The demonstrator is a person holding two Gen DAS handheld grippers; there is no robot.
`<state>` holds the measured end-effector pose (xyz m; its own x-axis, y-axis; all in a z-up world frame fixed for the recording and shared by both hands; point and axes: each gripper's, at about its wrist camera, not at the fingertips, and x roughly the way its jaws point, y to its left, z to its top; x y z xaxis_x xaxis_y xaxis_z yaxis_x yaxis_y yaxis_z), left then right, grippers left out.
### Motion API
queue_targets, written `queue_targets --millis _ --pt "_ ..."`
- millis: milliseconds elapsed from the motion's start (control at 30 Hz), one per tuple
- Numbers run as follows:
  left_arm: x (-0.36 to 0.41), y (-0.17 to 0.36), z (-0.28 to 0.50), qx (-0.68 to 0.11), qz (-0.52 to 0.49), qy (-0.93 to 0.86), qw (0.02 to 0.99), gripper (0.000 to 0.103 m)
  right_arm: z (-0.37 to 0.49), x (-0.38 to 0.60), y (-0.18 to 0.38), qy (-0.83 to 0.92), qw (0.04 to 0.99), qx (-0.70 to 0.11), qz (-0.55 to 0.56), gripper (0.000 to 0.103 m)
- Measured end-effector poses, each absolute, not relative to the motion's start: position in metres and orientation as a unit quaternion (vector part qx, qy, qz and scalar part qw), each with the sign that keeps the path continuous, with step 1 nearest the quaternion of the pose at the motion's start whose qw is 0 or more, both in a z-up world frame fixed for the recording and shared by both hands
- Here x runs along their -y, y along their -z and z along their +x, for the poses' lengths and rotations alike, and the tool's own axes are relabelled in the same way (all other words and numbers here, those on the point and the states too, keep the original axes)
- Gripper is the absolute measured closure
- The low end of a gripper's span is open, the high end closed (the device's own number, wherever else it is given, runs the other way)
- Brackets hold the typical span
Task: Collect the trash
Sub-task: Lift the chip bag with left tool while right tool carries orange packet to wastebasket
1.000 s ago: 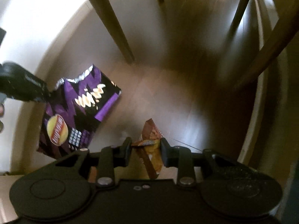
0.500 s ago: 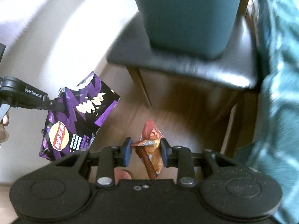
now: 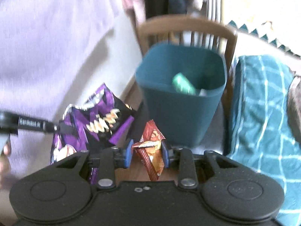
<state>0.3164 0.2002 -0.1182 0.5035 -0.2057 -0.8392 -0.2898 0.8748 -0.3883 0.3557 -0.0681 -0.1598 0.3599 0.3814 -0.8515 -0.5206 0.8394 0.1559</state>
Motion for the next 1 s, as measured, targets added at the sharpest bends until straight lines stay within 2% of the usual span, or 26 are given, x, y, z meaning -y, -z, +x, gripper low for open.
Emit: queue_targets --millis 233,533,733,1000 --pt "-0.202 0.065 0.353 -0.457 -0.257 -0.009 0.851 0.1 0.382 0.07 0.107 -0.259 0.853 -0.451 -0.047 0.072" --pt "-0.173 0.036 0.465 -0.425 -0.228 -0.027 0.875 0.1 0.469 0.078 0.114 -0.284 0.85 -0.441 -0.042 0.072" --pt "-0.15 0.055 0.539 -0.444 -0.215 -0.048 0.869 0.1 0.537 0.084 0.136 -0.317 0.827 -0.462 -0.057 0.072" --pt "-0.122 0.124 0.59 -0.517 -0.178 -0.085 0.833 0.1 0.591 0.072 0.18 -0.366 0.781 -0.495 -0.108 0.072"
